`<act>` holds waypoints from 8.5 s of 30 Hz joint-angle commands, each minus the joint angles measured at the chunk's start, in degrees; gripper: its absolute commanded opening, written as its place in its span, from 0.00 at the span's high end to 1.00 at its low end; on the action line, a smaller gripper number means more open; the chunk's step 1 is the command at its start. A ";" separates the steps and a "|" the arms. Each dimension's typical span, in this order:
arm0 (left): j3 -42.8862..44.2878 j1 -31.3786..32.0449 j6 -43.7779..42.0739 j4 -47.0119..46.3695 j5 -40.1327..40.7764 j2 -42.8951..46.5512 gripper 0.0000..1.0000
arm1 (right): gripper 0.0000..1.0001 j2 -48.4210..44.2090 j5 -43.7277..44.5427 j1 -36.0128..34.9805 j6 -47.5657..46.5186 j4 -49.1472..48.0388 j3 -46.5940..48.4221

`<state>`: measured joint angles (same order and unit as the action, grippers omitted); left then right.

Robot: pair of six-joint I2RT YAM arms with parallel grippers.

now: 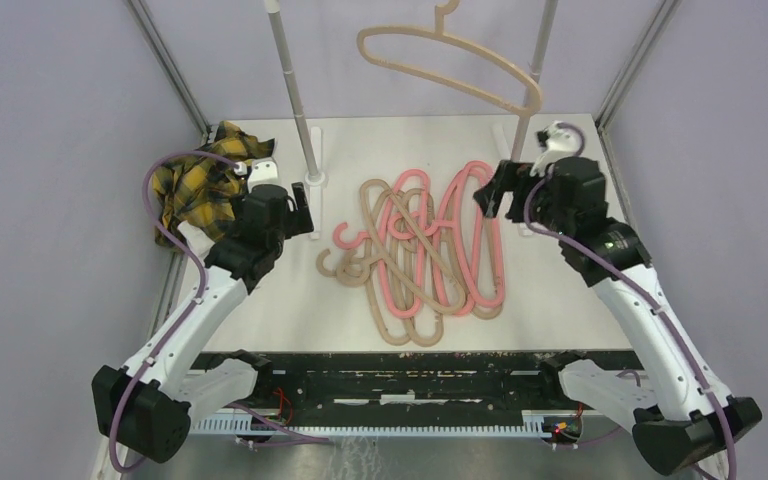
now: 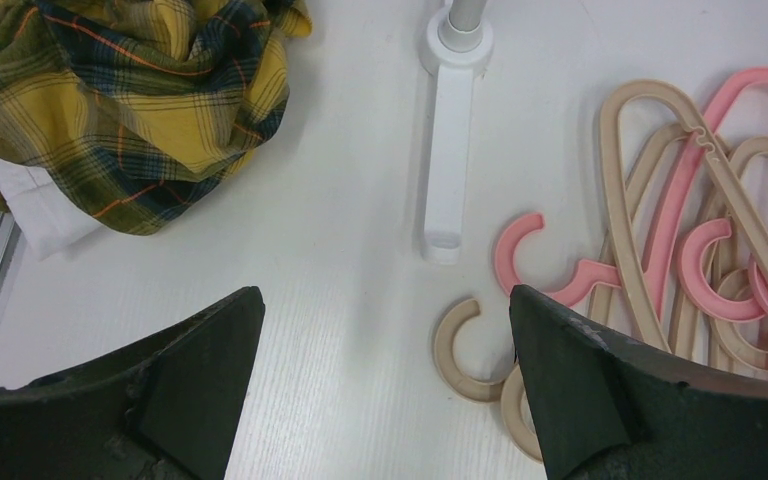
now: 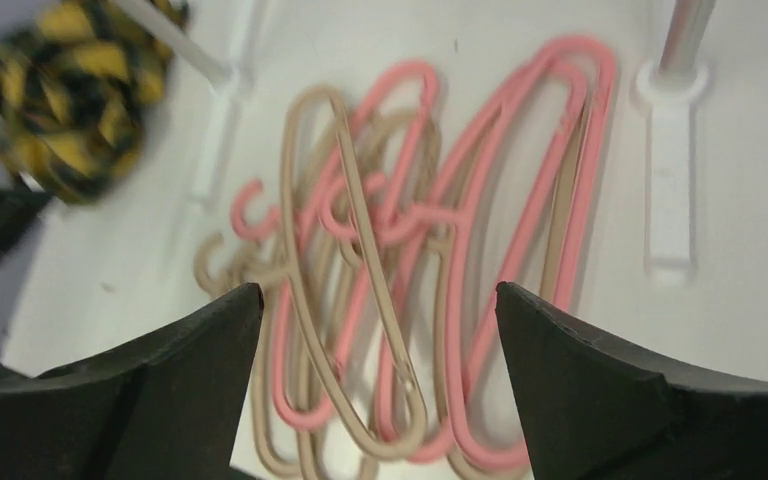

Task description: Organize the hangers

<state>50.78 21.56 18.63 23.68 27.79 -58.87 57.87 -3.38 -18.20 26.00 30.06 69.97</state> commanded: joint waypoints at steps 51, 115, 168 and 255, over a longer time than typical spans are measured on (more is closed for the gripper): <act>-0.48 -0.34 4.04 -1.99 -0.55 0.07 0.01 | 0.93 7.80 2.47 -32.43 -6.91 10.33 -14.54; 3.62 -0.38 1.16 -2.55 -2.38 -1.97 0.01 | 0.99 16.19 -28.97 4.90 43.43 -28.73 14.44; 3.94 -0.38 2.61 -2.77 -4.45 -3.69 0.01 | 0.18 10.82 -16.20 14.11 9.54 5.23 34.25; 0.64 -0.41 -1.11 -6.01 -8.88 -5.11 0.00 | 0.00 60.44 36.79 -9.96 -41.73 -41.16 59.40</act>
<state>52.10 21.45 19.51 20.40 19.94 -64.53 123.98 29.12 -30.98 -17.02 -6.44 131.44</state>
